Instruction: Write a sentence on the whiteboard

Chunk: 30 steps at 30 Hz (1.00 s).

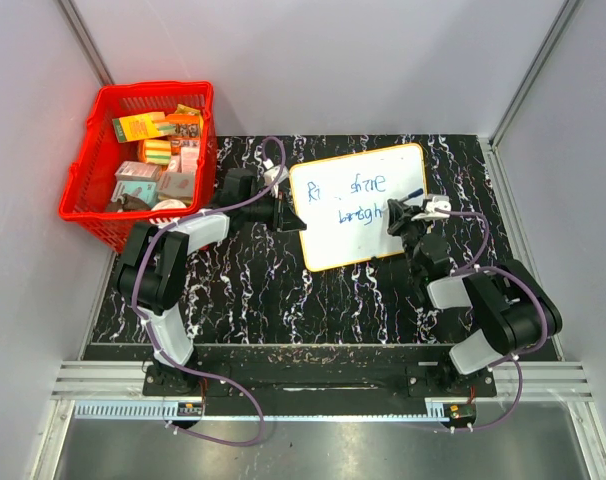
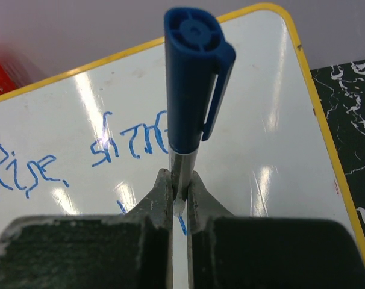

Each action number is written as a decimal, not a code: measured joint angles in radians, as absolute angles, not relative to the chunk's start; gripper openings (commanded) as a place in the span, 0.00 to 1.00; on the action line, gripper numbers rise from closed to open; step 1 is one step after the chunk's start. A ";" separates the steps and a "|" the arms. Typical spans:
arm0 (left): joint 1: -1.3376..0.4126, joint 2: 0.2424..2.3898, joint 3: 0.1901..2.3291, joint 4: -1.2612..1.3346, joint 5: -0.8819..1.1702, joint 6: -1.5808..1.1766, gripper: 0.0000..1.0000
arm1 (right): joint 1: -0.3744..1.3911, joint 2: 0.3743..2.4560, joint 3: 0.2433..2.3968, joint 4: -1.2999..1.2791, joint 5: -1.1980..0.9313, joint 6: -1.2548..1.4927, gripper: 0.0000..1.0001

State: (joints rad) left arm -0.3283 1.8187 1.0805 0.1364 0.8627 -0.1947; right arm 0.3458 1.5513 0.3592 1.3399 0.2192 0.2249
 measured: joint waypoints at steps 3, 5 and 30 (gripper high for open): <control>-0.329 1.819 1.081 0.136 0.862 -0.191 0.00 | 0.345 1.539 0.385 1.339 0.219 0.218 0.00; -0.329 1.819 1.081 0.136 0.862 -0.191 0.00 | 0.345 1.539 0.403 1.338 0.219 0.213 0.00; -0.334 1.819 1.087 0.124 0.859 -0.188 0.00 | 0.317 1.611 0.423 1.343 0.253 0.199 0.00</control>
